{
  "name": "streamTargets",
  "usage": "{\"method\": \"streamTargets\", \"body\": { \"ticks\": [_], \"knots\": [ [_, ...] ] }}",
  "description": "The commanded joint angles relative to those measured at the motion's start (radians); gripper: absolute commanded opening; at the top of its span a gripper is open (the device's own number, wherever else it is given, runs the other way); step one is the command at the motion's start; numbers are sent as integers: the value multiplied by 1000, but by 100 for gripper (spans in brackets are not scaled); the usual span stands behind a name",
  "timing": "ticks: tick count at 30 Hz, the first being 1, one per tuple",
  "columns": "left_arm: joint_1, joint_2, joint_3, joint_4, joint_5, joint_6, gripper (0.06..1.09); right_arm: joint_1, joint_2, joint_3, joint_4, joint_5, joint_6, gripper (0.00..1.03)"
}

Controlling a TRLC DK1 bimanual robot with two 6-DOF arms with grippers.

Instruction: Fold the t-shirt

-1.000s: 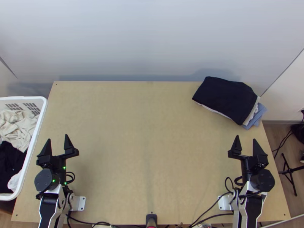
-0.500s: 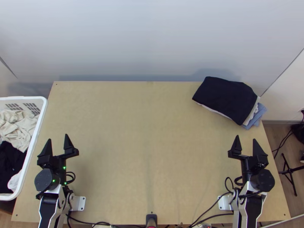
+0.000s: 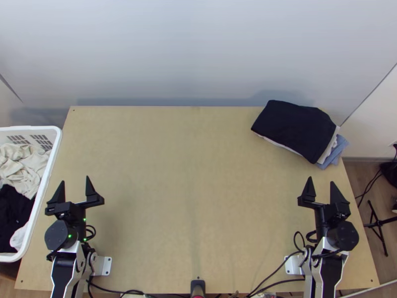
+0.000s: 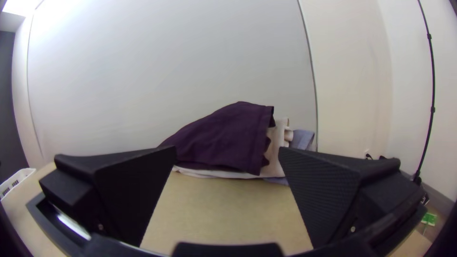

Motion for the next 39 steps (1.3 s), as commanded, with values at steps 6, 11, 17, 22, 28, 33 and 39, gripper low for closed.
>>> {"method": "streamTargets", "body": {
  "ticks": [6,11,17,22,28,33,39],
  "knots": [
    [55,129,397,-120,-104,178,104,0,0,0,0,0,1,99],
    [124,417,727,-288,-299,175,104,0,0,0,0,0,1,99],
    [420,724,1019,-641,-210,184,104,2,0,0,0,0,0,99],
    [786,936,1077,-696,190,227,104,0,0,0,0,0,0,99],
    [886,1336,1246,-695,242,241,104,0,0,0,0,0,1,99],
    [918,1635,1401,-650,250,278,104,0,0,0,0,0,1,99],
    [932,2019,1671,-709,250,278,104,0,0,0,0,0,0,99]
  ]
}}
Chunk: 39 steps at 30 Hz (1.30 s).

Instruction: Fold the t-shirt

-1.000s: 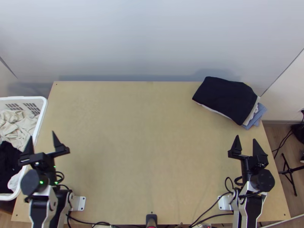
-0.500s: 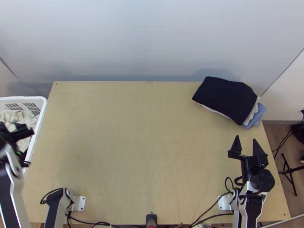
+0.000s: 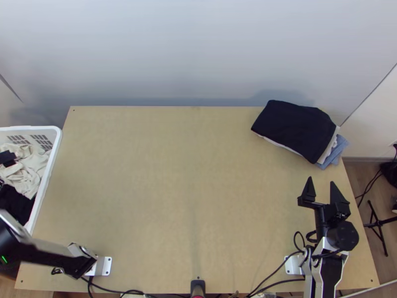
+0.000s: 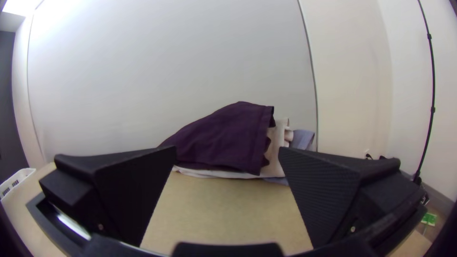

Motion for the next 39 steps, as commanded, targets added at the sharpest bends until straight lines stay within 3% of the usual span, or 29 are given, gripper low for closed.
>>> {"method": "streamTargets", "body": {
  "ticks": [1,8,13,17,22,31,32,33,35,36,39],
  "knots": [
    [45,450,296,-60,21,12,104,0,0,0,0,0,1,99],
    [36,704,508,-217,44,99,103,0,0,0,0,0,0,99],
    [25,792,588,-206,36,162,103,2,0,0,0,0,0,99],
    [16,893,706,-249,34,185,86,0,0,0,0,0,0,99],
    [8,993,799,-306,28,194,86,0,0,0,0,0,0,99],
    [-12,1047,790,-339,16,184,86,0,0,0,0,0,0,99],
    [-13,1051,787,-339,16,184,80,0,0,0,0,0,0,99],
    [-13,1051,781,-333,19,185,66,0,0,0,0,0,0,99],
    [-13,1040,776,-263,33,176,16,0,0,0,0,0,0,99],
    [-13,1040,779,-244,41,184,10,0,0,0,0,0,0,99],
    [-13,1040,798,-214,41,202,9,0,0,0,0,0,0,99]
  ]
}}
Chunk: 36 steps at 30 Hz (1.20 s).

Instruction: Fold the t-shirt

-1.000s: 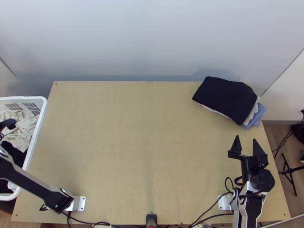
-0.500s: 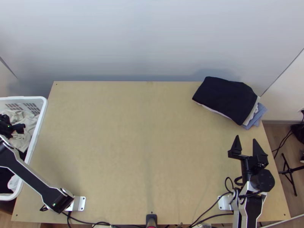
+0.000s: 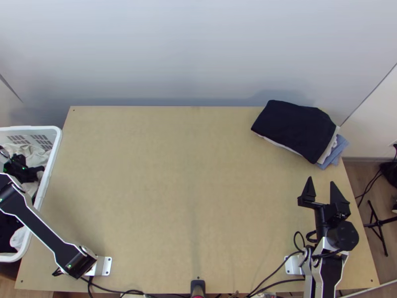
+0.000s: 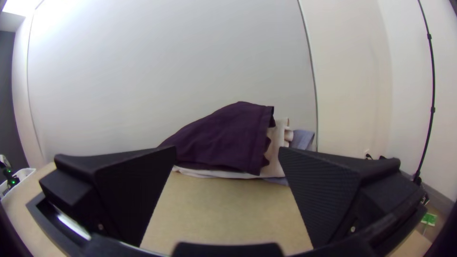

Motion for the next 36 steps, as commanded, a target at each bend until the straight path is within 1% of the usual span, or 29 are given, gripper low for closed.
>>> {"method": "streamTargets", "body": {
  "ticks": [1,4,7,9,13,18,22,29,36],
  "knots": [
    [-2,8,32,89,15,14,9,0,0,2,0,0,2,99],
    [4,-83,44,150,27,-20,9,0,0,0,0,0,0,99],
    [10,-221,47,203,118,-93,9,0,0,0,0,0,0,99],
    [8,-307,54,226,150,-136,9,0,0,0,0,0,0,99],
    [-18,-466,52,212,211,-202,9,0,0,0,0,0,0,99],
    [-91,-669,31,115,285,-228,9,0,0,0,0,0,2,99],
    [-173,-799,18,37,311,-225,9,0,0,0,0,0,0,99],
    [-349,-983,-23,-100,320,-222,9,2,0,0,0,0,0,99],
    [-599,-1219,-216,-123,317,-255,9,2,0,0,0,0,0,99]
  ]
}}
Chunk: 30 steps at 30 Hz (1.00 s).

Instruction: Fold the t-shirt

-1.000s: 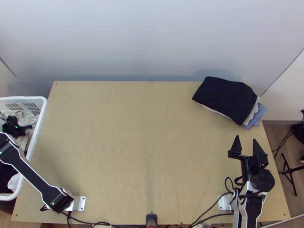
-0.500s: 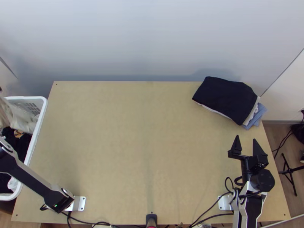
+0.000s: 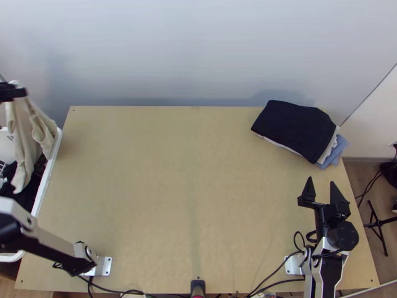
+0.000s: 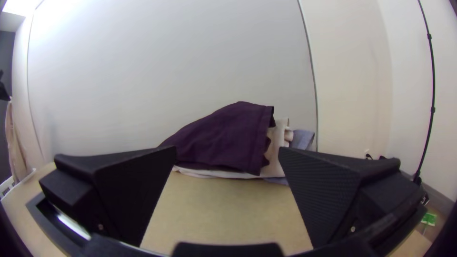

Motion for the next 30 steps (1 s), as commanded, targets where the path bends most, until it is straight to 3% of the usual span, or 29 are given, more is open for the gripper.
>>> {"method": "streamTargets", "body": {
  "ticks": [1,9,13,22,30],
  "knots": [
    [-257,-245,-178,-41,-6,-29,9,-1,0,0,0,0,0,99],
    [-731,-406,-442,4,-244,-135,9,-1,0,0,0,0,2,99],
    [-886,-402,-448,8,-276,-237,9,-1,0,0,0,0,2,99],
    [-1258,-319,-611,250,-502,-394,9,-1,0,0,0,0,0,99],
    [-1423,-138,-667,442,-572,-469,9,-1,0,0,0,0,0,99]
  ]
}}
